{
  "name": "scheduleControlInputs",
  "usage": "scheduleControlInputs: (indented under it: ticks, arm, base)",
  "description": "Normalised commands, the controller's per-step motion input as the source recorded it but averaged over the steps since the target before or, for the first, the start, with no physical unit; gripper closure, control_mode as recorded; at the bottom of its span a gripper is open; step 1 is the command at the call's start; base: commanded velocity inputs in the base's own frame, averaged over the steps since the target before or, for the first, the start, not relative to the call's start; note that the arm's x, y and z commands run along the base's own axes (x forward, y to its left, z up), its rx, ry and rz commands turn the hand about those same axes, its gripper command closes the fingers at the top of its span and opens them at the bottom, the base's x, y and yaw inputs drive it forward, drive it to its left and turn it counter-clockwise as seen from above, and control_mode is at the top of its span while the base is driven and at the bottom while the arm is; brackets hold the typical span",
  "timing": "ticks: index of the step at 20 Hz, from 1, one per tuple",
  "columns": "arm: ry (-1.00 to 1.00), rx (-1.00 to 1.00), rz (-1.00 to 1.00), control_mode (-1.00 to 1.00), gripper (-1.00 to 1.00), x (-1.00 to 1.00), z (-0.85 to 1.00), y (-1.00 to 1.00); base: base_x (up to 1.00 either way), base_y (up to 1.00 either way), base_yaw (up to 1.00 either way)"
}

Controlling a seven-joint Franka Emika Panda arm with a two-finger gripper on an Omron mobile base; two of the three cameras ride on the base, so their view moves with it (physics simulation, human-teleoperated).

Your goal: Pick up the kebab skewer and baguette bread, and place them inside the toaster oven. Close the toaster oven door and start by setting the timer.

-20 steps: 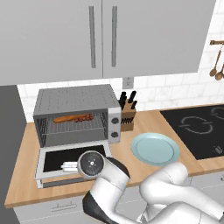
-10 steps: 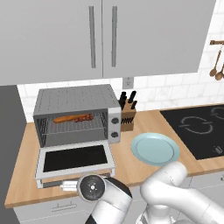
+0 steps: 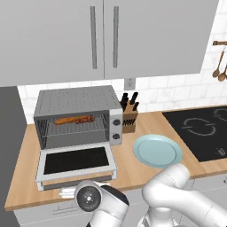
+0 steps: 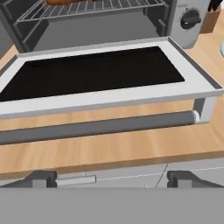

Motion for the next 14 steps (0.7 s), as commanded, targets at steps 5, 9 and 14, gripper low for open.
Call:
scheduleControlInputs:
  ticks: [5, 9, 14]
  arm:
    - [-0.04, -0.1, 0.0, -1.0, -1.0, 0.1, -0.09, 0.17]
    - [-0.01, -0.07, 0.01, -1.0, -1.0, 0.19, -0.1, 0.28]
    - [0.0, -0.01, 0.11, -1.0, -1.0, 0.27, -0.1, 0.28]
  base:
    - [0.0, 0.0, 0.0]
    - [0.0, 0.0, 0.0]
    - [0.0, 0.0, 0.0]
